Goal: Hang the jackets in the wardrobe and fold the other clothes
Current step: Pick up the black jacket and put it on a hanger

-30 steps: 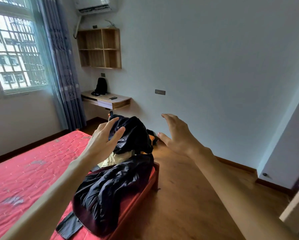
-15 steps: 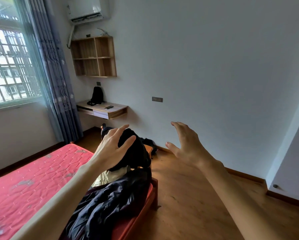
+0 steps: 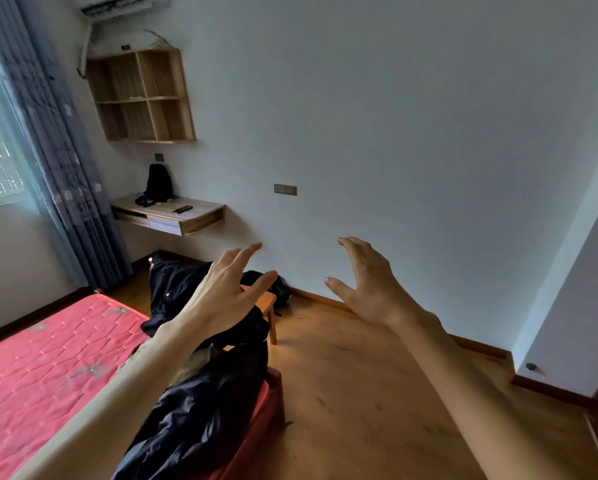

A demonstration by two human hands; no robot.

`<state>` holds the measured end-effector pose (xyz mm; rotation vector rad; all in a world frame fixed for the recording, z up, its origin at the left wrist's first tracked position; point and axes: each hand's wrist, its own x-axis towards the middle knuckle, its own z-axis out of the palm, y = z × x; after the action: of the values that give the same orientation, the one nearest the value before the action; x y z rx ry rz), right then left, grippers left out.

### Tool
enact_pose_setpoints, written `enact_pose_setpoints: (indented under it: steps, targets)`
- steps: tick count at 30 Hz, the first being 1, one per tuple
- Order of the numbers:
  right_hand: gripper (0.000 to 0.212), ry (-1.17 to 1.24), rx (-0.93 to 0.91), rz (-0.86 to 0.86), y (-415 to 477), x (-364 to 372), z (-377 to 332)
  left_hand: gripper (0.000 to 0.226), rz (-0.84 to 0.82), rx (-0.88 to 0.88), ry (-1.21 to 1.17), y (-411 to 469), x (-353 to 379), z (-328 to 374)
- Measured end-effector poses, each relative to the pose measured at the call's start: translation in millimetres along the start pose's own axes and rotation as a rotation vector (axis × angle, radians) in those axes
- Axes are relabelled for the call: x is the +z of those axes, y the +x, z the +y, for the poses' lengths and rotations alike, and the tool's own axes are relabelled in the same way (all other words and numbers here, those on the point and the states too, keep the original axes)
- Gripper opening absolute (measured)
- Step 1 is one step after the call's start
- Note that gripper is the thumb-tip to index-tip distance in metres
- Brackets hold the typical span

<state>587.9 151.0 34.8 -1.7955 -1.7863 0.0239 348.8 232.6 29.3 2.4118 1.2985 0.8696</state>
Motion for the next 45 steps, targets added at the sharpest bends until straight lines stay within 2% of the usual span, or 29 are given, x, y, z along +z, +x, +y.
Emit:
enact_pose_setpoints:
  steps: [9,19,25,37,45]
  targets:
    - [0.071,-0.030,0.081,-0.041,65,15,116,0.070,-0.031,-0.032,-0.036,106,82,3]
    - [0.070,-0.083,0.033,-0.090,194,23,216,0.073,-0.069,-0.096,-0.013,253,161,-7]
    - [0.071,-0.052,0.010,-0.111,259,34,275,0.070,-0.057,-0.154,0.026,311,194,-10]
    - [0.069,0.073,-0.288,-0.248,396,85,350,0.071,0.089,-0.391,0.114,399,241,-26]
    - [0.071,0.189,-0.489,-0.345,465,151,343,0.073,0.220,-0.597,0.140,396,235,-63]
